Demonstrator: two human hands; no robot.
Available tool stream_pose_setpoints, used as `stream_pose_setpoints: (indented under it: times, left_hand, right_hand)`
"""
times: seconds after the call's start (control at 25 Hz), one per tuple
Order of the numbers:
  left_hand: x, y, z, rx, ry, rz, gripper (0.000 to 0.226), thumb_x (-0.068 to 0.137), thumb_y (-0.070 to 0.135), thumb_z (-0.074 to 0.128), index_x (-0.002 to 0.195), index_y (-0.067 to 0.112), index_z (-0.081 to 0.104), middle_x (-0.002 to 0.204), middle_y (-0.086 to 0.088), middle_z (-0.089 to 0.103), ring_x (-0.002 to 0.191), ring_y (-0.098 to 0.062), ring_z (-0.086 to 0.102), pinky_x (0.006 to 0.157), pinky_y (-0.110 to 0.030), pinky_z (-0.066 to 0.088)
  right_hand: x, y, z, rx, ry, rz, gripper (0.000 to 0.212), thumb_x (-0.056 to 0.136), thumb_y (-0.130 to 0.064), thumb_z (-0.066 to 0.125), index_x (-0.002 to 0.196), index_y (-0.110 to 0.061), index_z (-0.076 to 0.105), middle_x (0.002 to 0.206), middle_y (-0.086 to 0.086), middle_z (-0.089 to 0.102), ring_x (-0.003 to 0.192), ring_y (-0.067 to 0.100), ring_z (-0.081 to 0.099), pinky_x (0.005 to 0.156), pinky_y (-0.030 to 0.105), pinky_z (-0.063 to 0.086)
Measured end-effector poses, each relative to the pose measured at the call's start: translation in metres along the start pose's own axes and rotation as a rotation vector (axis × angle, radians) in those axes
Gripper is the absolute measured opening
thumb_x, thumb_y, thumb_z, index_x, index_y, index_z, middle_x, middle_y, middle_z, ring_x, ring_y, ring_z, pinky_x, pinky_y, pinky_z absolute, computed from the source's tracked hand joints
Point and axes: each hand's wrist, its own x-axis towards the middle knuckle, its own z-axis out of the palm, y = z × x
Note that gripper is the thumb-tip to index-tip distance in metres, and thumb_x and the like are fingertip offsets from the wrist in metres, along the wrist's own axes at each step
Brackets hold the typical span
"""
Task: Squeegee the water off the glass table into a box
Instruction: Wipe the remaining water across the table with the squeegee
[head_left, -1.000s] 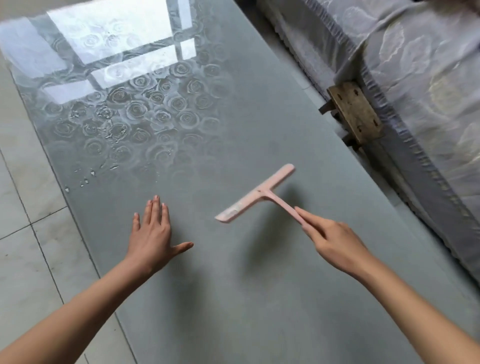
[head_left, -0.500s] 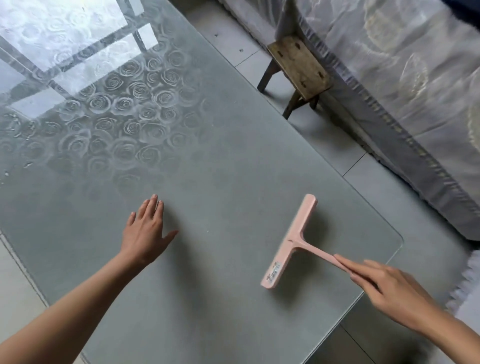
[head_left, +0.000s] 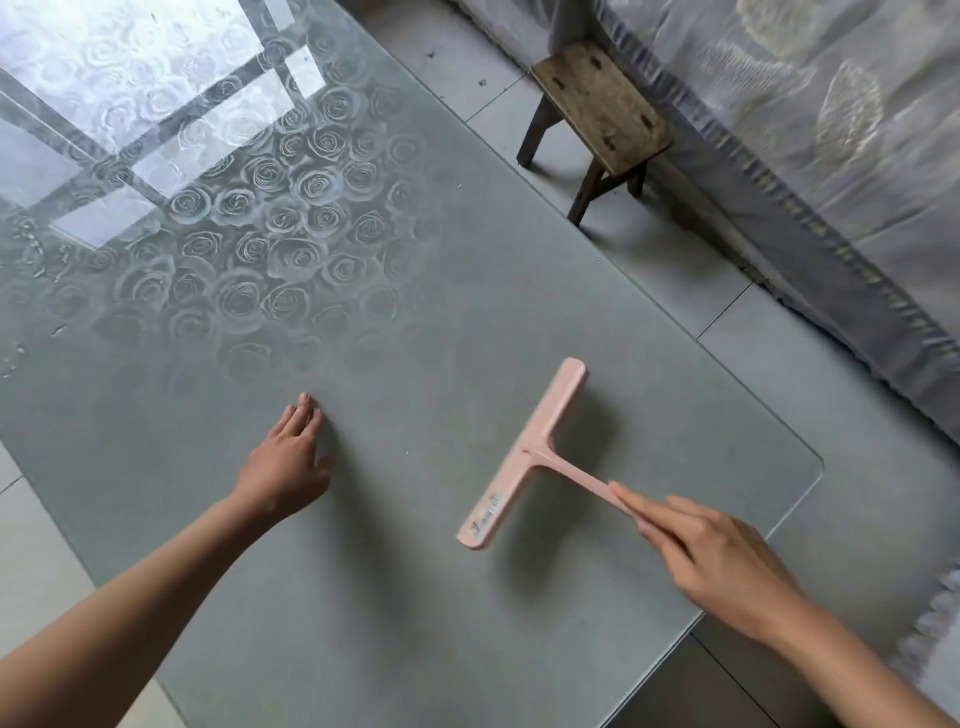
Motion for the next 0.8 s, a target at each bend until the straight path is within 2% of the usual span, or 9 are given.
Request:
stream_pose_setpoints:
  times: [0.08,0.16,0.28,0.36,0.48,0.6,0.72,0.8]
  left_hand:
    - [0.001,-0.001,-0.001,0.003,0.009,0.018,0.072,0.093,0.025,0.051,0.152,0.008,0.013,0.161,-0.007,-0.001,0.148,-0.021,0.004,0.119,-0.031,0.017]
    - [-0.001,-0.004,-0.001,0.014,0.022,0.035,0.071,0.093,0.023,0.051,0.152,0.009,0.014,0.161,-0.006,-0.001,0.148,-0.021,0.005,0.118,-0.030,0.017]
    - [-0.001,-0.009,0.003,0.001,0.050,0.059,0.069,0.092,0.018,0.050,0.152,0.011,0.017,0.161,-0.005,0.001,0.148,-0.021,0.006,0.117,-0.028,0.016]
    - [-0.001,-0.013,0.002,-0.045,0.073,0.079,0.064,0.091,0.011,0.047,0.151,0.013,0.024,0.160,-0.002,0.007,0.148,-0.020,0.012,0.116,-0.027,0.017]
    - [0.000,-0.024,-0.010,-0.222,0.119,0.108,0.059,0.089,-0.004,0.041,0.145,0.014,0.040,0.158,0.003,0.020,0.142,-0.022,0.030,0.113,-0.032,0.029]
    - [-0.010,-0.049,-0.021,-0.255,0.204,0.100,0.055,0.090,-0.002,0.042,0.143,0.013,0.043,0.158,0.003,0.021,0.140,-0.024,0.033,0.107,-0.040,0.038]
    - [-0.022,-0.076,-0.019,-0.197,0.198,-0.026,0.055,0.092,0.005,0.044,0.146,0.010,0.036,0.160,-0.005,0.016,0.143,-0.027,0.024,0.109,-0.041,0.033]
    - [-0.026,-0.096,-0.016,-0.165,0.177,-0.099,0.057,0.092,0.007,0.044,0.148,0.008,0.031,0.159,-0.010,0.014,0.145,-0.027,0.019,0.112,-0.040,0.026]
  right_hand:
    - [-0.027,0.021,-0.012,-0.086,-0.064,0.061,0.055,0.095,-0.041,0.046,0.130,-0.071,0.017,0.075,-0.010,0.045,0.073,0.014,0.057,0.060,0.025,0.041]
    - [-0.038,0.019,-0.005,-0.161,-0.122,0.101,0.053,0.095,-0.043,0.044,0.132,-0.069,0.016,0.078,-0.010,0.045,0.078,0.013,0.059,0.062,0.025,0.040]
    - [0.007,-0.041,0.030,-0.104,-0.114,-0.018,0.051,0.099,-0.037,0.039,0.141,-0.057,0.020,0.097,-0.005,0.055,0.091,0.023,0.060,0.073,0.036,0.044]
    - [0.058,-0.101,0.054,-0.111,-0.086,-0.107,0.050,0.099,-0.034,0.036,0.143,-0.053,0.021,0.106,0.000,0.055,0.099,0.028,0.058,0.078,0.038,0.044]
    - [0.085,-0.136,0.061,-0.158,-0.047,-0.155,0.048,0.099,-0.035,0.035,0.142,-0.051,0.025,0.102,0.003,0.054,0.096,0.032,0.058,0.075,0.039,0.045]
    - [0.033,-0.096,0.041,-0.207,-0.068,-0.040,0.048,0.097,-0.039,0.038,0.138,-0.060,0.023,0.085,-0.005,0.048,0.088,0.026,0.060,0.069,0.037,0.045]
    - [0.010,-0.097,0.038,-0.201,-0.128,0.096,0.050,0.097,-0.038,0.040,0.139,-0.059,0.023,0.079,-0.009,0.038,0.087,0.021,0.059,0.067,0.032,0.041]
    - [0.047,-0.140,0.054,-0.158,-0.104,0.018,0.051,0.098,-0.035,0.038,0.141,-0.057,0.021,0.085,-0.006,0.046,0.092,0.024,0.059,0.072,0.034,0.043]
